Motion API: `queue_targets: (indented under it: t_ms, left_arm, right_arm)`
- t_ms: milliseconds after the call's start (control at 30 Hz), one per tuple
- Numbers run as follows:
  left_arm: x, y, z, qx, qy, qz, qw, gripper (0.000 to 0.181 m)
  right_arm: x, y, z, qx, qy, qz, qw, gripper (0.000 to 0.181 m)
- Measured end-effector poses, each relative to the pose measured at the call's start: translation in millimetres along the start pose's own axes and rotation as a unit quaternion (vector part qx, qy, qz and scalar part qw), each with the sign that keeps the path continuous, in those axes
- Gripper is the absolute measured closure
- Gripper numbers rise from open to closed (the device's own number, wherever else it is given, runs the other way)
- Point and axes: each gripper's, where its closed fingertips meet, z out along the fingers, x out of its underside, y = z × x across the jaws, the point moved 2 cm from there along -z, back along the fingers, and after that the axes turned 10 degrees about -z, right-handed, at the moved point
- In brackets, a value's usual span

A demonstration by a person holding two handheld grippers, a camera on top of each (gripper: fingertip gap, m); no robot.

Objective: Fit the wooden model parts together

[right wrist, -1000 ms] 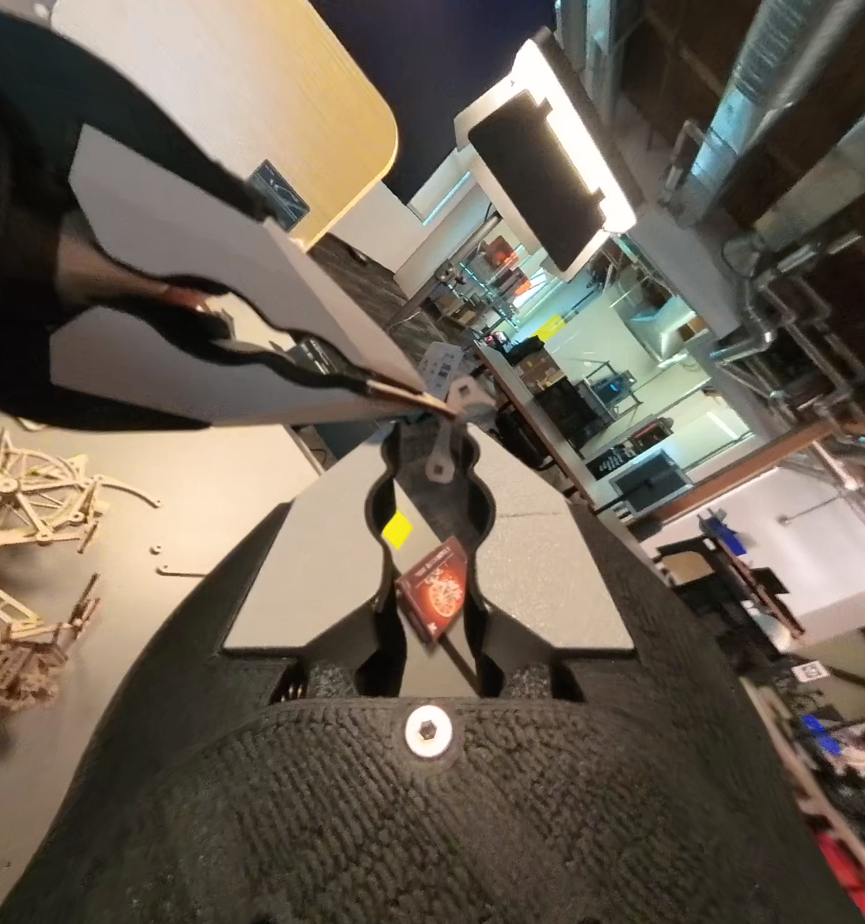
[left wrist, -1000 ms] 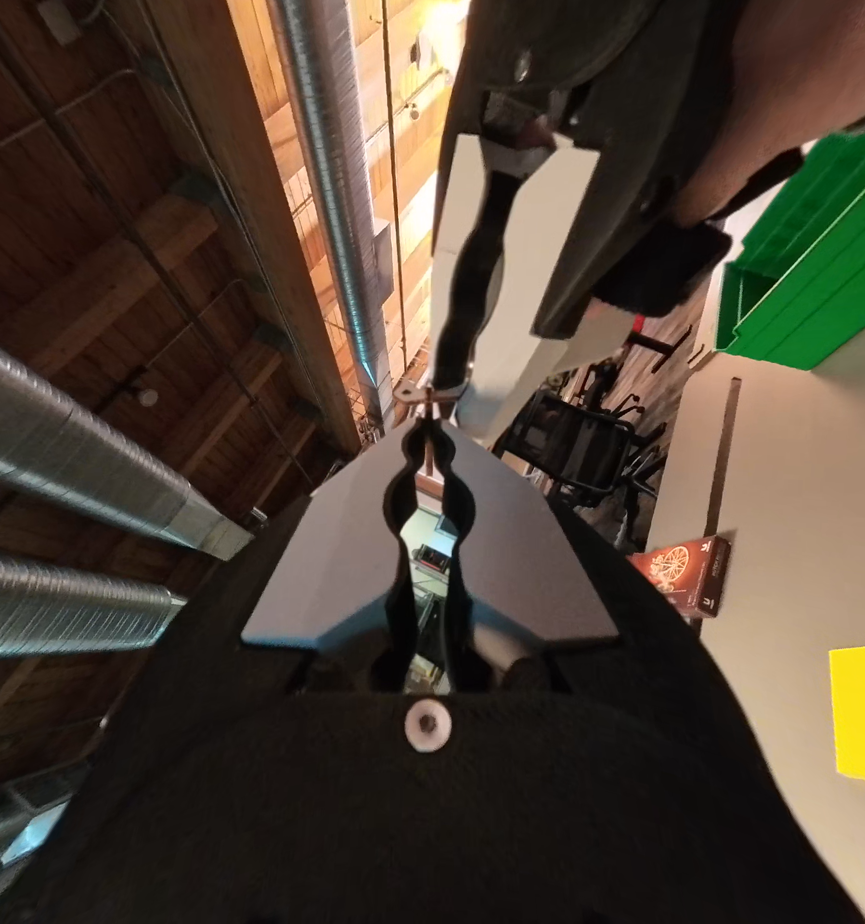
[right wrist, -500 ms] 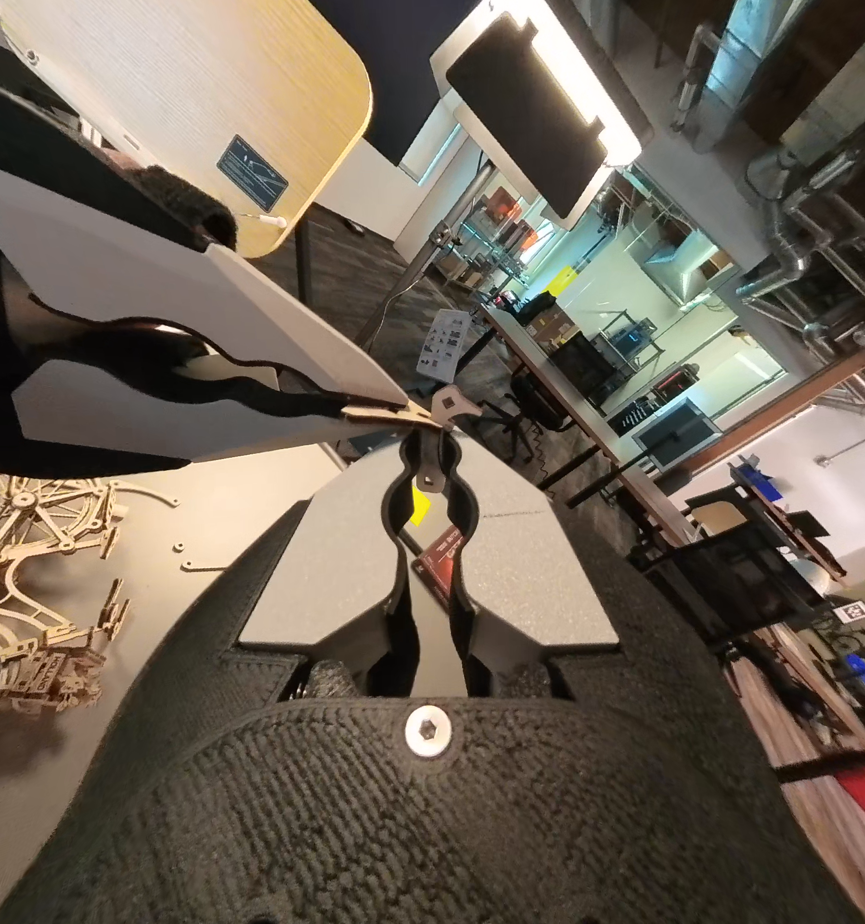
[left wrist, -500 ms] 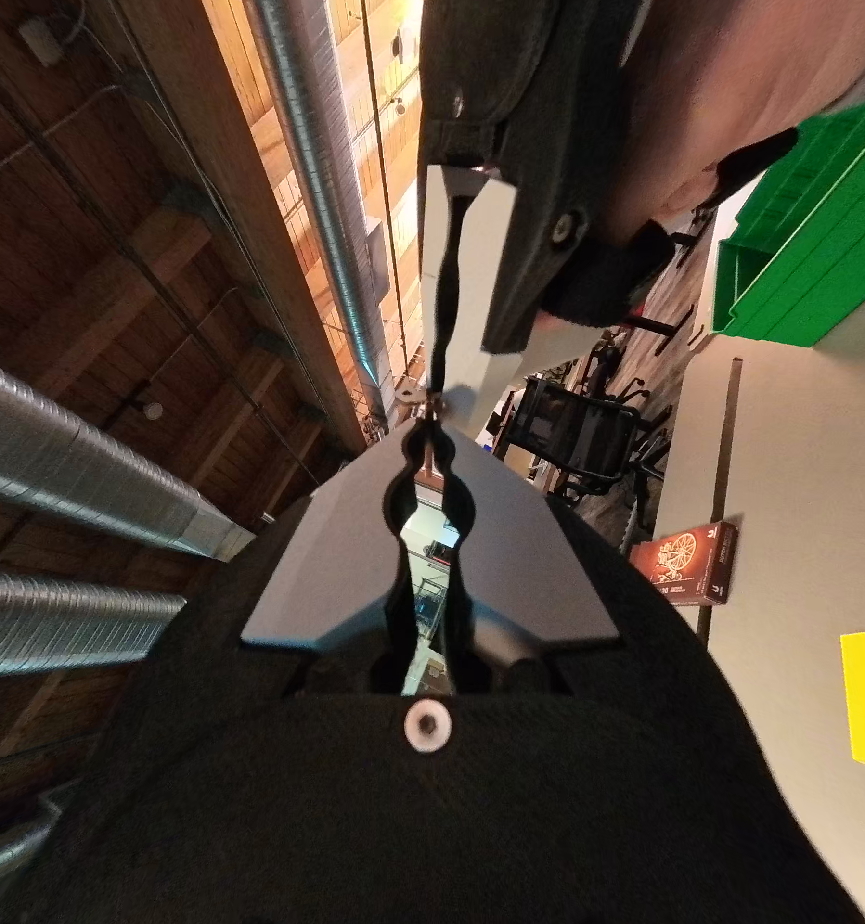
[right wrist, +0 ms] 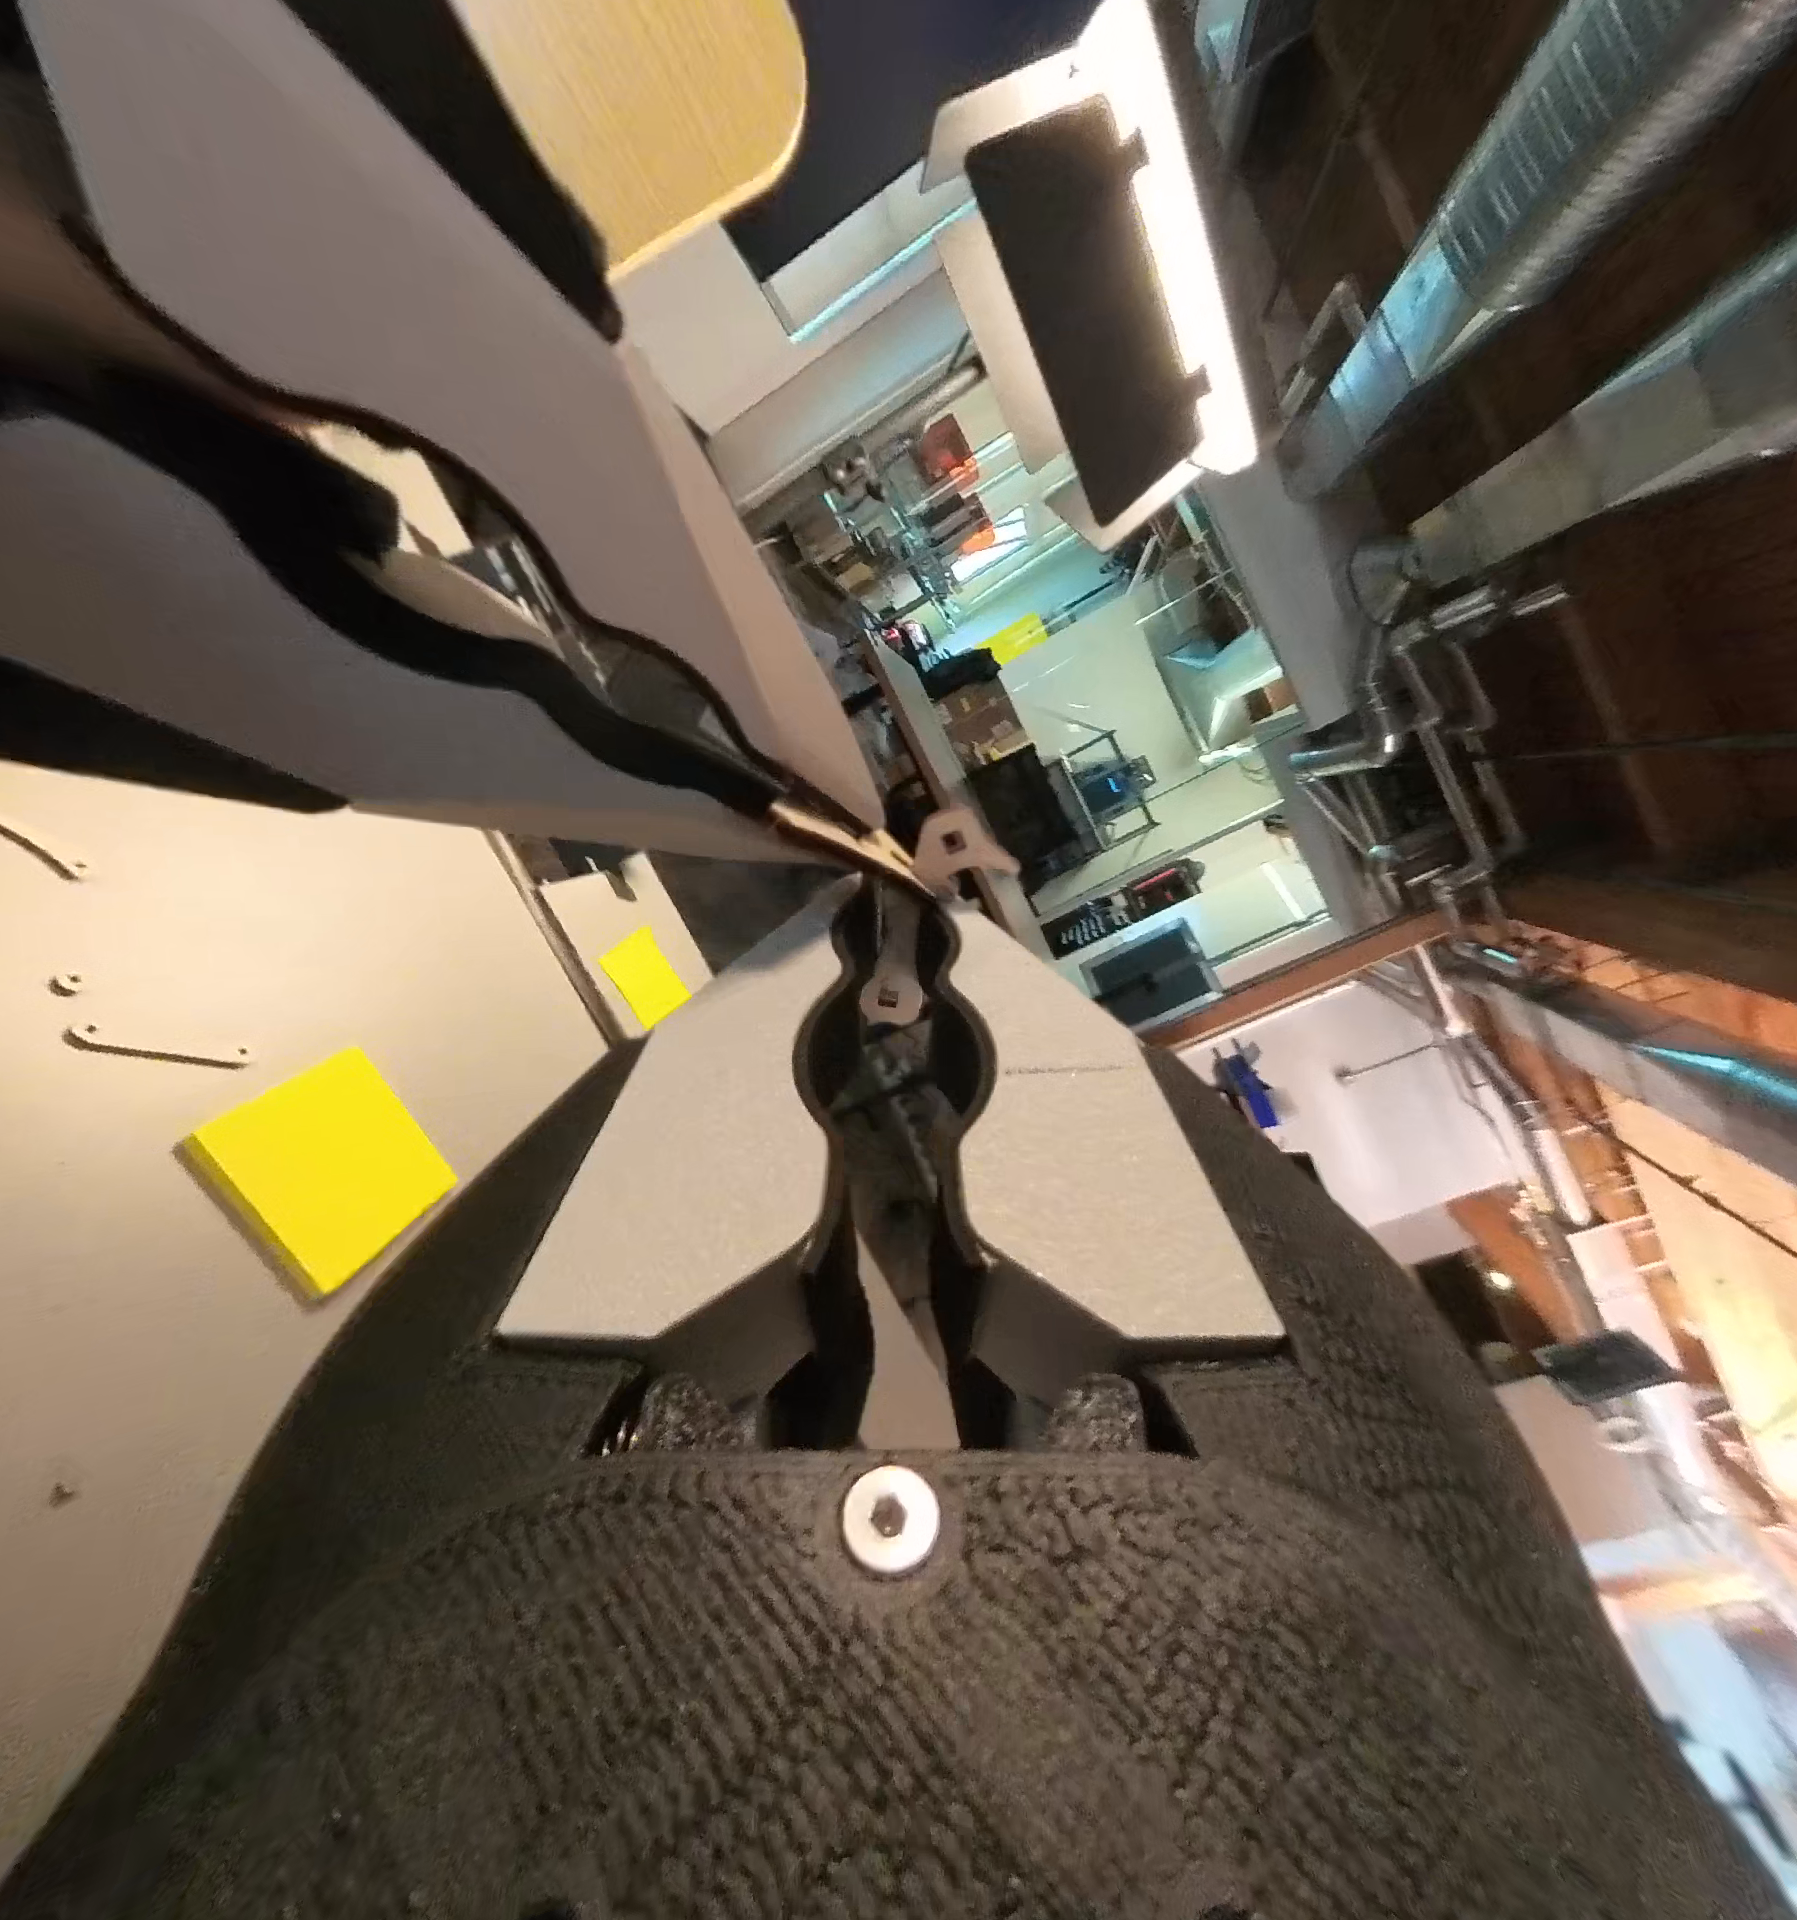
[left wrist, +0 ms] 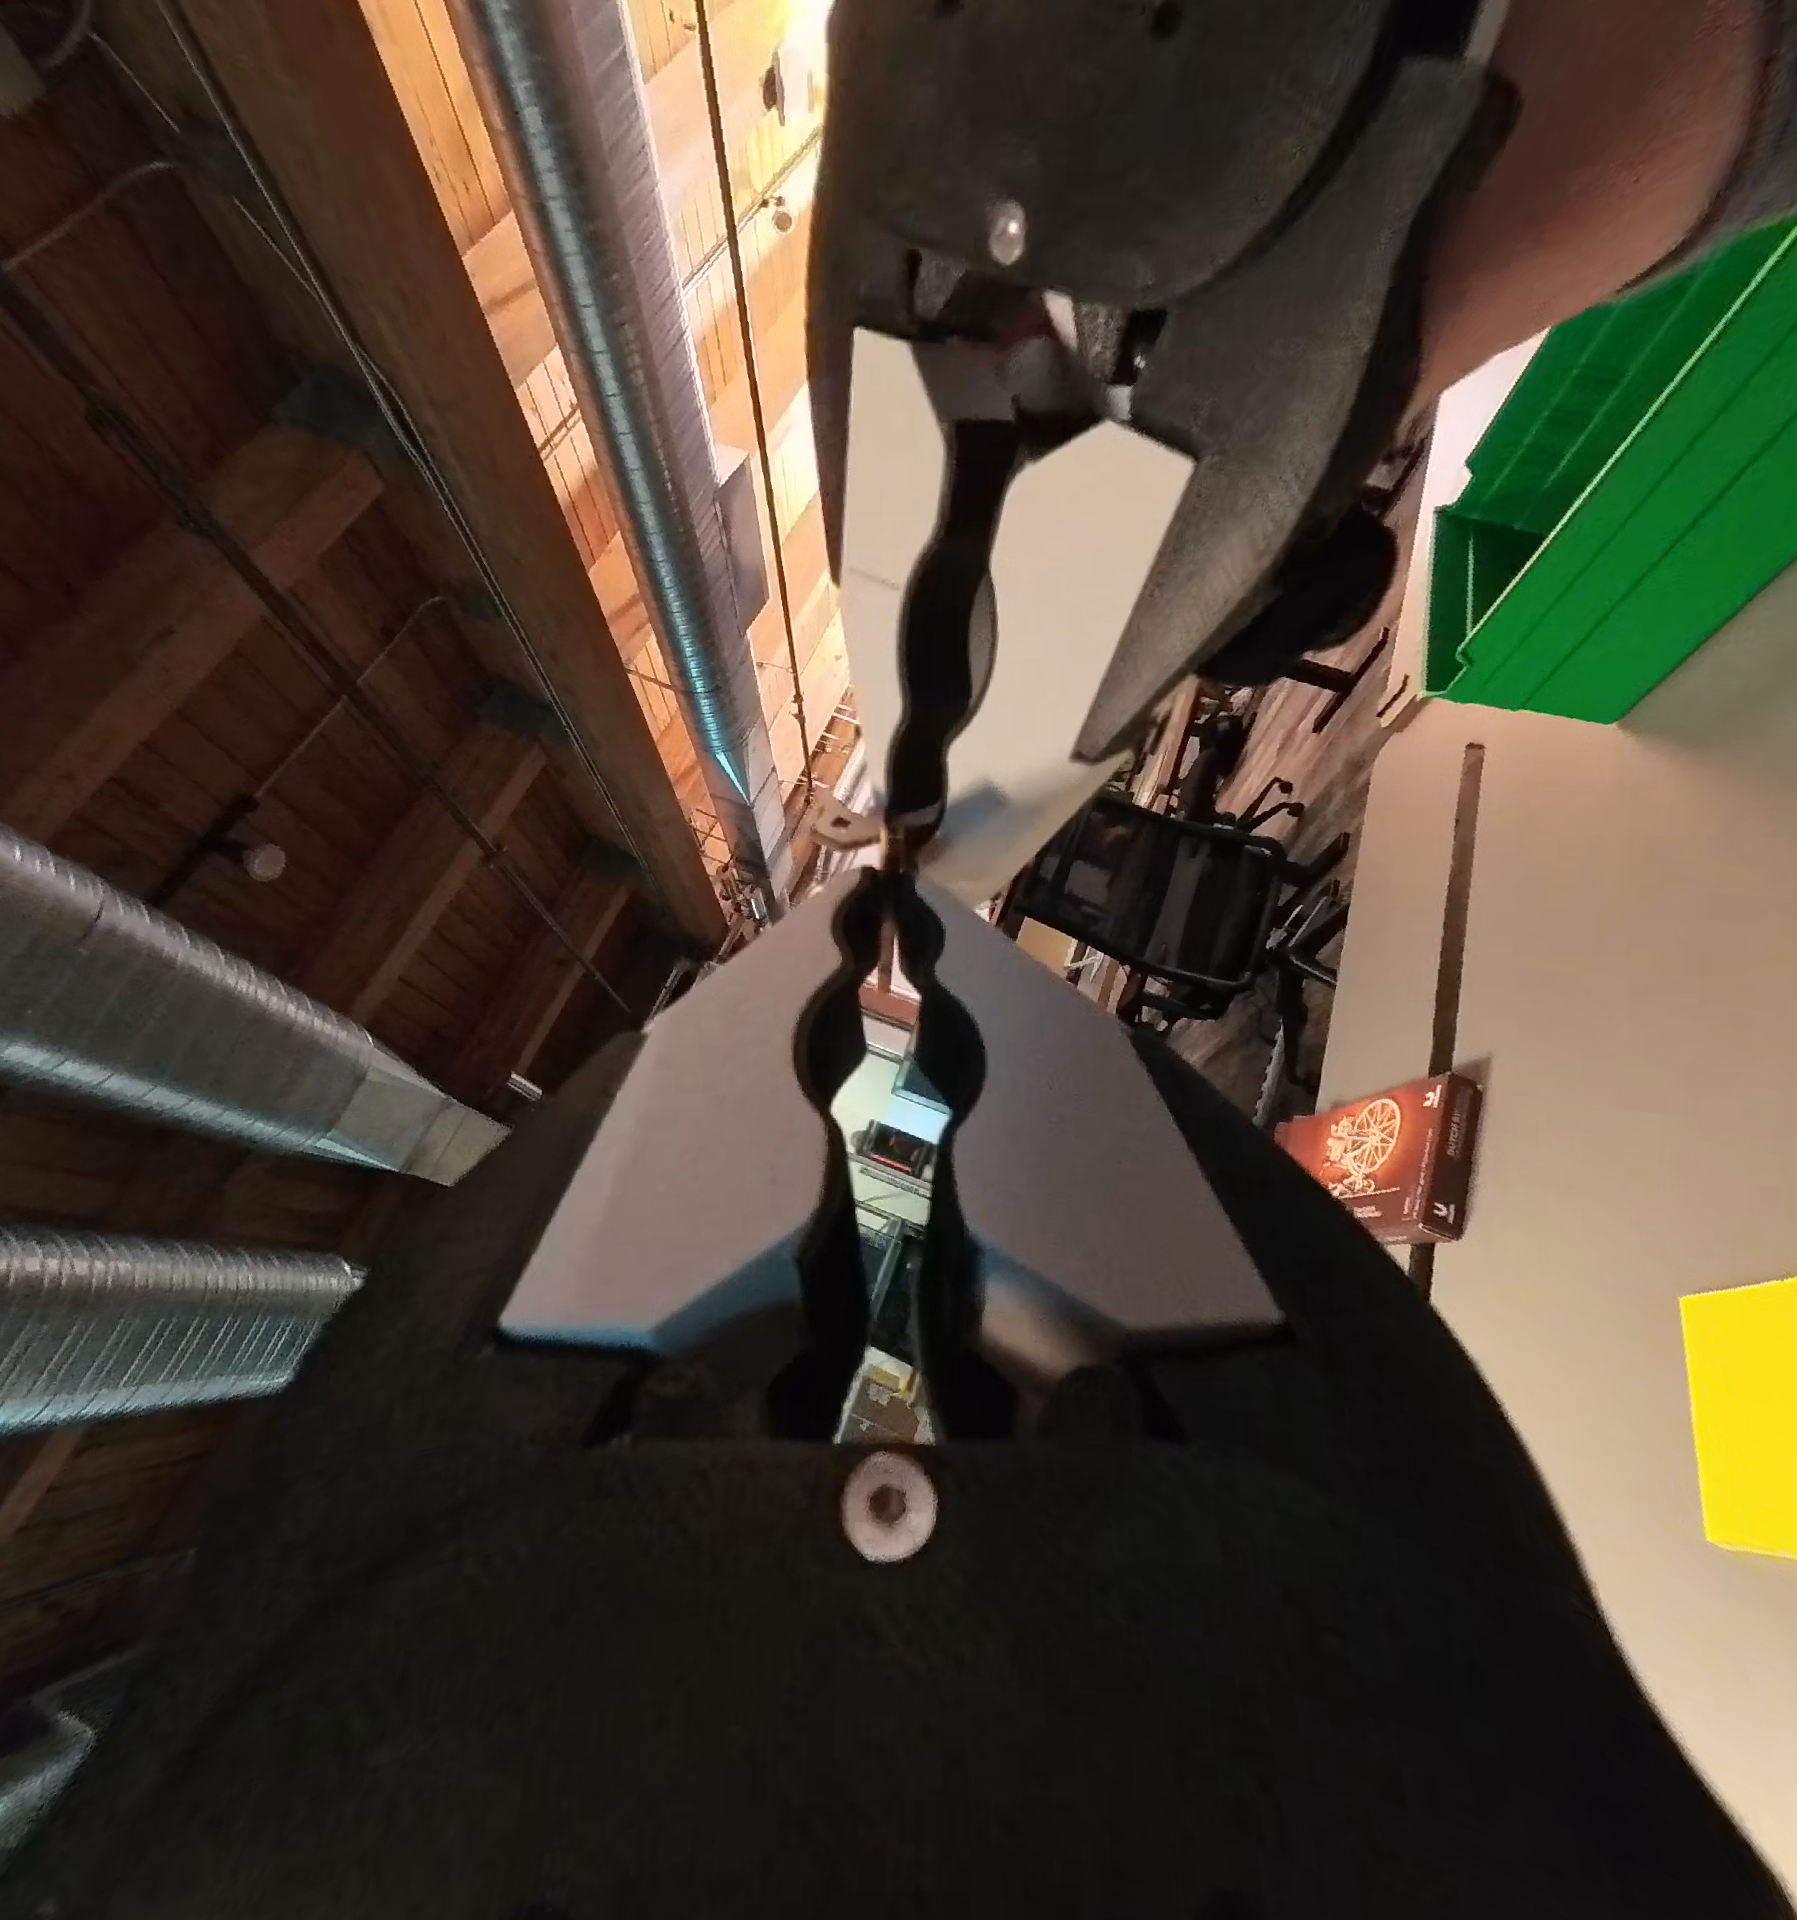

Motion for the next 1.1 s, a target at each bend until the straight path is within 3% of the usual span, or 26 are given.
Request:
queue_targets:
  t_ms: [267, 500, 633, 867, 1100]
  left_arm:
    - [-1, -1, 3, -0.007, 0.01, -0.004, 1.0, 0.18]
    - [6, 8, 4, -0.033, 0.026, -0.023, 0.999, 0.18]
    - [10, 9, 4, -0.033, 0.033, -0.023, 0.999, 0.18]
    - [10, 8, 7, -0.037, 0.034, -0.038, 0.998, 0.18]
    - [9, 9, 7, -0.038, 0.036, -0.053, 0.997, 0.181]
  right_arm:
    - [3, -2, 0, 0.009, 0.012, -0.007, 1.0, 0.178]
    - [-4, -2, 9, -0.027, -0.028, 0.142, 0.989, 0.168]
    - [-6, -7, 7, 0.002, -0.023, 0.125, 0.992, 0.166]
    - [-3, -5, 6, -0.017, -0.003, 0.136, 0.991, 0.156]
    - [6, -3, 12, -0.008, 0.035, 0.137, 0.99, 0.158]
